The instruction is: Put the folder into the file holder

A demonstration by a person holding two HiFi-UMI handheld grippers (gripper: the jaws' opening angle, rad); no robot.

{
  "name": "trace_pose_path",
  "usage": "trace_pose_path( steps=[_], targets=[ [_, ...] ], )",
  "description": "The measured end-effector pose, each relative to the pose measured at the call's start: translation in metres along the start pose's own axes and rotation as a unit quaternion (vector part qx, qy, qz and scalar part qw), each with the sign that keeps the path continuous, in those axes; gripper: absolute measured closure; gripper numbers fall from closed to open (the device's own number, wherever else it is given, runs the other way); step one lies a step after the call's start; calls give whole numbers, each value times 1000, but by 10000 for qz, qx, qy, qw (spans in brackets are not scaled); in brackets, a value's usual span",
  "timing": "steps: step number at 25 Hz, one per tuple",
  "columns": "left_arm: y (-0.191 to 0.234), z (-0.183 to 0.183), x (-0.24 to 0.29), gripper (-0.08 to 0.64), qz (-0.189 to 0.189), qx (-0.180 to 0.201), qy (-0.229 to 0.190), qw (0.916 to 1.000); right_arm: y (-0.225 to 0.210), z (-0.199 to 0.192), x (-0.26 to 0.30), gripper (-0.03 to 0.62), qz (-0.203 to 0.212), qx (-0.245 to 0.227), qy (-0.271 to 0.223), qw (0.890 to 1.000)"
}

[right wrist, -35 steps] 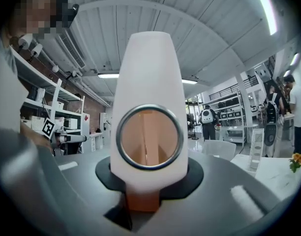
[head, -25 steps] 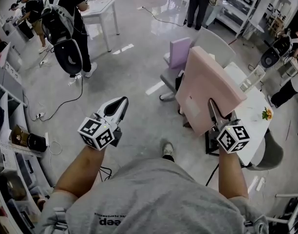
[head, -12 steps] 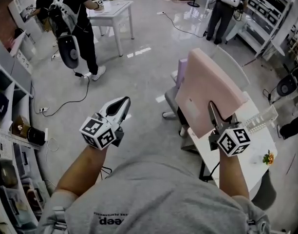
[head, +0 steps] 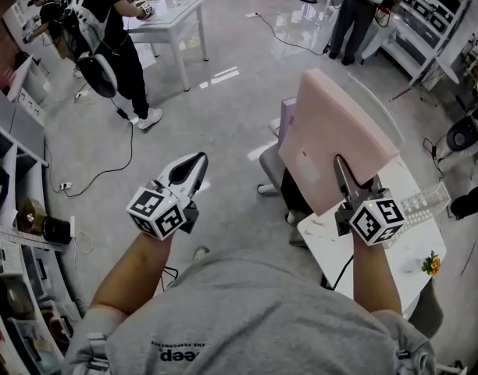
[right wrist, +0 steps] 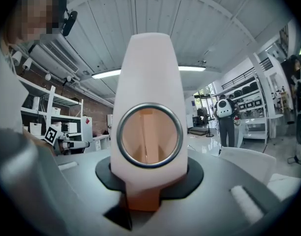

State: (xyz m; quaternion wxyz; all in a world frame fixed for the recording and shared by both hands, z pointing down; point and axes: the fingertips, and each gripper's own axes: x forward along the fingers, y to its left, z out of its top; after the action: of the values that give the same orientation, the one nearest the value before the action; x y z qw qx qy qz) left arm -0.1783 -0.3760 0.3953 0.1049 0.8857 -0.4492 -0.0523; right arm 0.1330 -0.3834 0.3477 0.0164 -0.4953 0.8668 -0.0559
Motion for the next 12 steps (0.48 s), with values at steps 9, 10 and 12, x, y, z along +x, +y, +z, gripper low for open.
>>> trace_pose_path(
  steps=[9, 10, 12],
  targets=[
    [41, 24, 50, 500, -797, 165, 172, 9965, -2, 10, 23, 472, -854, 156, -265, 9959],
    [37, 24, 61, 500, -943, 194, 197, 9952, -9, 13, 18, 472, -1021, 162, -322, 9941],
    [23, 21, 87, 500, -1354, 252, 256, 9901, -26, 21, -7, 472, -1483, 101, -417, 9880]
  ],
)
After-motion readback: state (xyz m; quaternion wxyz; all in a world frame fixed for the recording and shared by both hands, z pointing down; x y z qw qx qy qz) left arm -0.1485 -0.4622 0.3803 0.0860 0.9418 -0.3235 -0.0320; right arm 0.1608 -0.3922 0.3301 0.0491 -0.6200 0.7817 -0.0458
